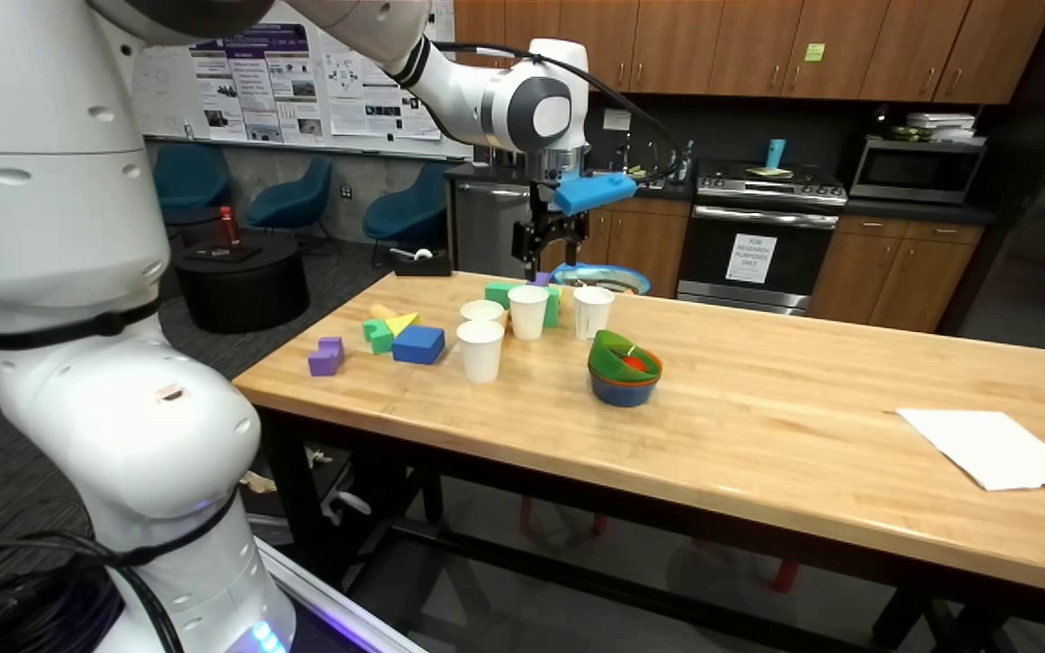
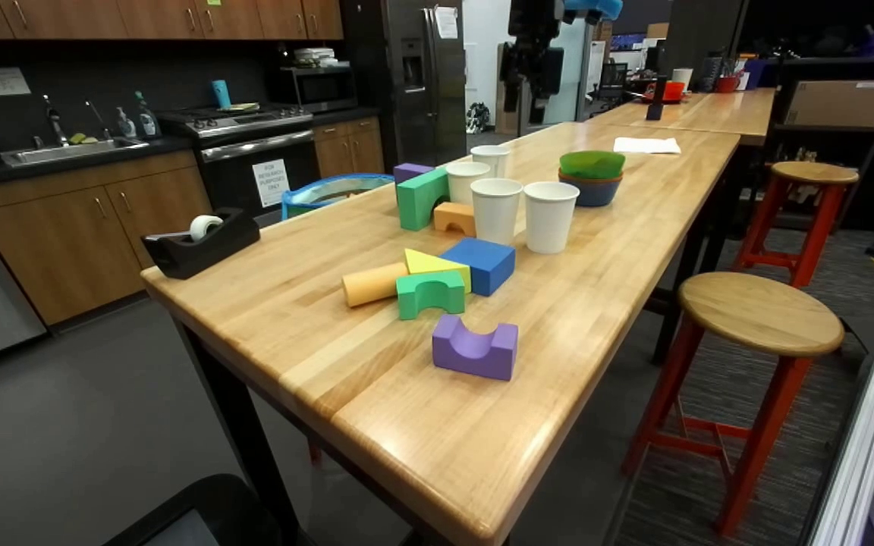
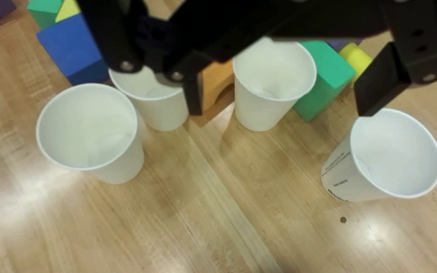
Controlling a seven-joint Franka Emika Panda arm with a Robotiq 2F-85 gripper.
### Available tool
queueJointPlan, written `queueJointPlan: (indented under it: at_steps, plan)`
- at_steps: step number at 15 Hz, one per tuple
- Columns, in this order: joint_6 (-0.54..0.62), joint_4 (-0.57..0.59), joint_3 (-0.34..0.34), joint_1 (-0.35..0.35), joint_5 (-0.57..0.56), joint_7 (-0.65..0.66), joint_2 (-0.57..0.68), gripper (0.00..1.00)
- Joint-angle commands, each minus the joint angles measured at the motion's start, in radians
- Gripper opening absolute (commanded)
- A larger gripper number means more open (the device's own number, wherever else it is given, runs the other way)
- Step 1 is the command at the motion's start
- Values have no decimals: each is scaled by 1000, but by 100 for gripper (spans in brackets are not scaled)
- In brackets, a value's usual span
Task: Stack up the white paper cups
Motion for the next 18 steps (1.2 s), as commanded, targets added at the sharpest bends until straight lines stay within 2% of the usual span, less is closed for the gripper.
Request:
queueJointPlan:
  at_steps: [1,6,7,12,18]
  plan:
    - [58,45,28,-22,-35,144,57,100]
    - [99,66,57,-17,-105,280,101,100]
    - [91,43,64,-32,-83,235,86,100]
    - [101,33,77,-28,-118,216,88,100]
    - [34,81,99,-52,-60,41,131,100]
